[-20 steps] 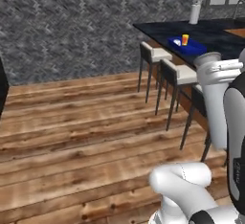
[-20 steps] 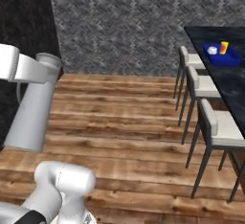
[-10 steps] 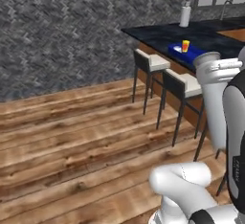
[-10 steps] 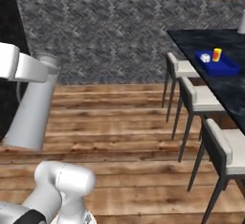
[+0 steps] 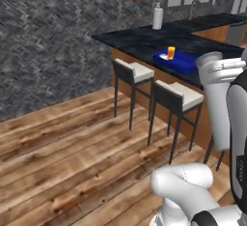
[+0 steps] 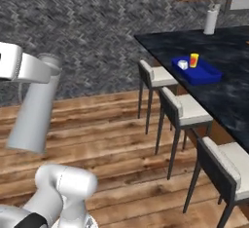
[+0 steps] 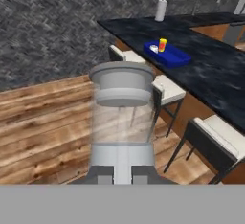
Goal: There is a tray on the dining counter. Grab the cup, mug, and pitcher and place them on the tray. The pitcher may be placed next to the tray if it cannot fit the tray.
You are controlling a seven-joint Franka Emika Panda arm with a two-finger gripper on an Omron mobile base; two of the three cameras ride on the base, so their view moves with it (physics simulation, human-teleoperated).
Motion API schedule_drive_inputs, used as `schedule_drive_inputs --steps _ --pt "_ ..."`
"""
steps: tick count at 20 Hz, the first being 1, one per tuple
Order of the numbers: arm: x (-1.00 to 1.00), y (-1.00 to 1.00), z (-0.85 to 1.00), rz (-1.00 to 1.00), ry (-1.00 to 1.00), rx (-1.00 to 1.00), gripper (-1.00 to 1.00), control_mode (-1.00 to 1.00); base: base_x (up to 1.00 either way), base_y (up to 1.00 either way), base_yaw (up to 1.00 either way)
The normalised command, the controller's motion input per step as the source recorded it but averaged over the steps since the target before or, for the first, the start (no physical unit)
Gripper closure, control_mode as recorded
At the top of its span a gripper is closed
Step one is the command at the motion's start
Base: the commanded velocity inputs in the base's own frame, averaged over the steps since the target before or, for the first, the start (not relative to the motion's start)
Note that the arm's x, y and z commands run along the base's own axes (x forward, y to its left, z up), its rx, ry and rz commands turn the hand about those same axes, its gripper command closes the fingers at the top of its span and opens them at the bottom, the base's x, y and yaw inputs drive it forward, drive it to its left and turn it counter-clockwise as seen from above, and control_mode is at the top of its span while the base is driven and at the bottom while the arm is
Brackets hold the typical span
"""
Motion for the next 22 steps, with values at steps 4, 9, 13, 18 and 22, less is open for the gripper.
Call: schedule_drive_inputs --steps 4,9,13,18,22 --pt "0.00 0.00 0.00 0.00 0.00 0.00 1.00 1.00 0.56 0.59 -0.47" --pt "0.00 0.00 0.00 0.00 0.00 0.00 1.00 1.00 0.43 0.66 -0.50" --pt "0.00 0.00 0.00 0.00 0.00 0.00 1.00 1.00 0.39 0.69 -0.50" --pt "0.00 0.00 0.00 0.00 0.00 0.00 1.00 1.00 0.43 0.72 -0.50" --pt "0.00 0.00 0.00 0.00 0.00 0.00 1.00 1.00 0.41 0.76 -0.49"
